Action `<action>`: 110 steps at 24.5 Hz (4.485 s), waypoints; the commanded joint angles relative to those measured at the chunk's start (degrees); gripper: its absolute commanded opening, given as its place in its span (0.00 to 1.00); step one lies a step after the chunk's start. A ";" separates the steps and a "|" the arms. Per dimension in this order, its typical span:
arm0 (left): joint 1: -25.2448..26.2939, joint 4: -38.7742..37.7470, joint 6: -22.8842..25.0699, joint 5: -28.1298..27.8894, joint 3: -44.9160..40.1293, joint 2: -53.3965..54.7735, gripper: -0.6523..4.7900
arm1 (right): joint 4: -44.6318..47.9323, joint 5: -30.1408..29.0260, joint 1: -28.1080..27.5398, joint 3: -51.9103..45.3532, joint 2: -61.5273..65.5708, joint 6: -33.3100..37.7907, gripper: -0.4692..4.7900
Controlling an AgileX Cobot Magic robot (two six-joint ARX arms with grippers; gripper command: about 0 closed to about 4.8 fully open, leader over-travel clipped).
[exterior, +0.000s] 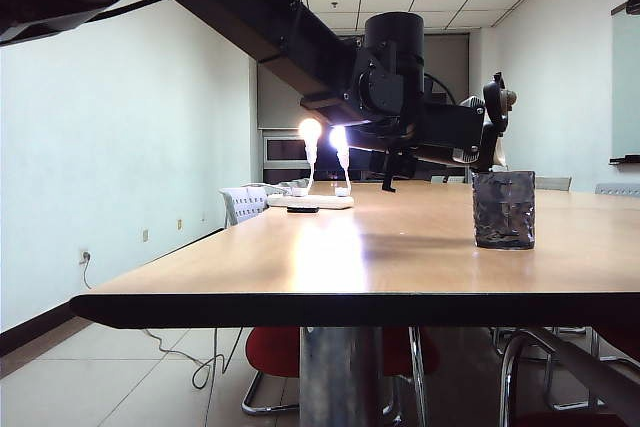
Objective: Pick up the black thermos cup, pour some water from it into the cup, and then put the thermos cup back on the table.
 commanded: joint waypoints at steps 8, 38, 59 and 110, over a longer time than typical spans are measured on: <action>0.07 -2.45 3.89 -0.13 -0.07 0.15 0.46 | 0.46 -0.11 0.20 0.26 -0.04 0.15 0.09; 0.07 -2.36 8.46 1.38 -0.26 0.02 0.46 | -0.09 -0.11 0.20 0.26 -0.04 0.13 0.09; 0.07 -0.07 1.64 3.91 0.09 0.00 0.46 | -0.09 -0.11 0.24 0.26 -0.07 0.15 0.09; 6.36 -8.35 -103.75 8.26 0.04 -4.70 0.45 | 0.39 -1.22 0.26 0.31 -0.17 0.15 0.09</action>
